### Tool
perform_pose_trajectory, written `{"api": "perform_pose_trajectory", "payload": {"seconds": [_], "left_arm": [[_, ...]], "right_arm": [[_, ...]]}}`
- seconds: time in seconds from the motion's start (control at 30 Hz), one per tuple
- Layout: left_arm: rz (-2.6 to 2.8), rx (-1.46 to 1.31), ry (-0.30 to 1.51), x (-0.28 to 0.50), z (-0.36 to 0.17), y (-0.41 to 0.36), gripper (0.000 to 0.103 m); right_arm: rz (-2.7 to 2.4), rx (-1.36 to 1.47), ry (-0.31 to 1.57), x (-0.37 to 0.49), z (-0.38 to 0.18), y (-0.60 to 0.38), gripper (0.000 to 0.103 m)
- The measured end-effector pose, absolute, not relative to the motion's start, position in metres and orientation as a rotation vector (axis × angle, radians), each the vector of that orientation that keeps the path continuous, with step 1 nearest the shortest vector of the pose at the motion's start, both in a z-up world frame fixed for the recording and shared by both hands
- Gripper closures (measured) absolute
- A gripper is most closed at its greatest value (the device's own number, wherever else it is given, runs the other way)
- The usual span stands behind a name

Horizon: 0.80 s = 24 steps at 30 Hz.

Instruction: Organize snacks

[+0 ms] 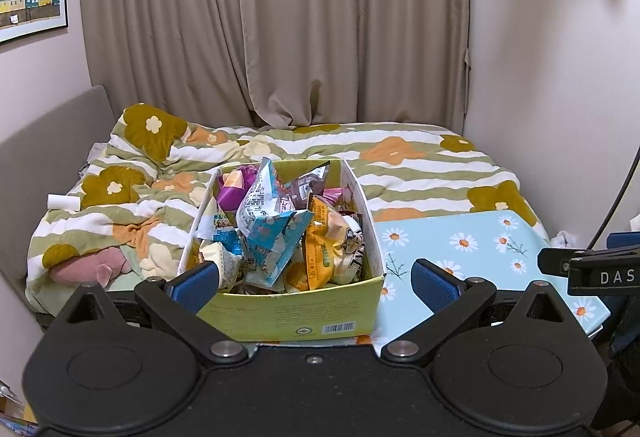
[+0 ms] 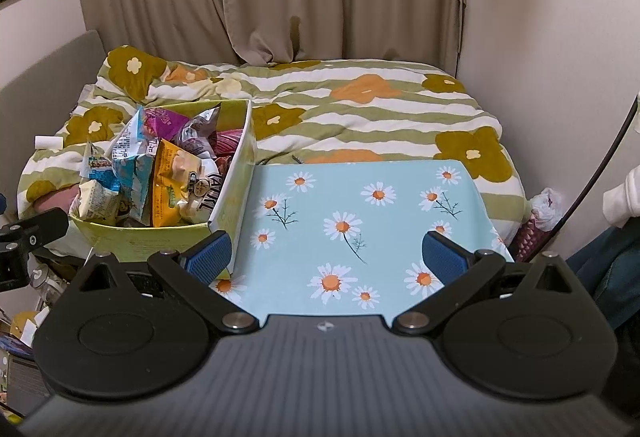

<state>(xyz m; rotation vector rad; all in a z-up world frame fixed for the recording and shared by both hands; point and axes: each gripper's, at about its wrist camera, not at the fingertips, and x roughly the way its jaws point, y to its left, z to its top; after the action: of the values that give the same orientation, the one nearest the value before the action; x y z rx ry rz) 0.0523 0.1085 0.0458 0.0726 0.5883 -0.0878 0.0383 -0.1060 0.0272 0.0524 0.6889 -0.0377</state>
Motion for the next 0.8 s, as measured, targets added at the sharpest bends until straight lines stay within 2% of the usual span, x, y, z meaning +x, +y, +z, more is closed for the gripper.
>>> {"api": "perform_pose_trajectory", "payload": {"seconds": [0.8], "left_arm": [[-0.097, 0.069, 0.596, 0.0576, 0.0420, 0.1116, 0.000]], "right_arm": [[-0.043, 0.057, 0.700, 0.0394, 0.0228, -0.1119, 0.000]]}}
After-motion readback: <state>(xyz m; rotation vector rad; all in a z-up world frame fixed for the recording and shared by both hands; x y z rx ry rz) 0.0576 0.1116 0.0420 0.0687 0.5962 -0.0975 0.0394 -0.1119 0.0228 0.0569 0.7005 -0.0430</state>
